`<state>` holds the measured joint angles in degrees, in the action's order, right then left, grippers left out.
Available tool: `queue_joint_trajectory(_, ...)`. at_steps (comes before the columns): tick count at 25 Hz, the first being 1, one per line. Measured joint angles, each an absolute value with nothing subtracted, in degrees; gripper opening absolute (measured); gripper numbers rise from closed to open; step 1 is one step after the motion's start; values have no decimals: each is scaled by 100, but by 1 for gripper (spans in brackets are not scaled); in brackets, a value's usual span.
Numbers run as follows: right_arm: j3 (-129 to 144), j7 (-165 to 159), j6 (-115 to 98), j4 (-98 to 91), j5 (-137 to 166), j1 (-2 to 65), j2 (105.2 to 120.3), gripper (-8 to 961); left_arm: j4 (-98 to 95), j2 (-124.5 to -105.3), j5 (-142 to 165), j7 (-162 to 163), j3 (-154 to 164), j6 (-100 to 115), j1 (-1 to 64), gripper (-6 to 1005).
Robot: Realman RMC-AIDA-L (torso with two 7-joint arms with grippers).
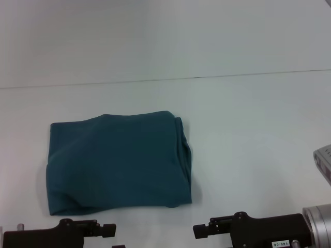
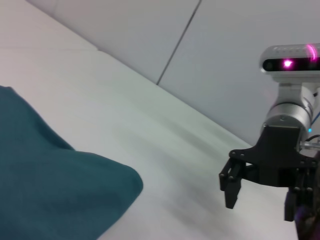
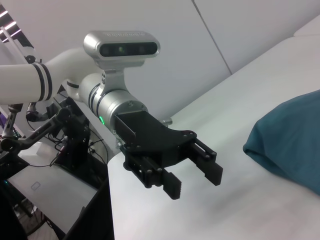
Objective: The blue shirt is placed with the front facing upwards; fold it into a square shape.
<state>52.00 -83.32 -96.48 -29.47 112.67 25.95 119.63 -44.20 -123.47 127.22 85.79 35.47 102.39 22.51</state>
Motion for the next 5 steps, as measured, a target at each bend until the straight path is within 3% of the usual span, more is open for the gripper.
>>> queue_joint_trajectory(5,5195,-8331,-9645,-2944,11268,2593,11961,655,-4410,-12373,12731,8595,3577,10240,2242,580)
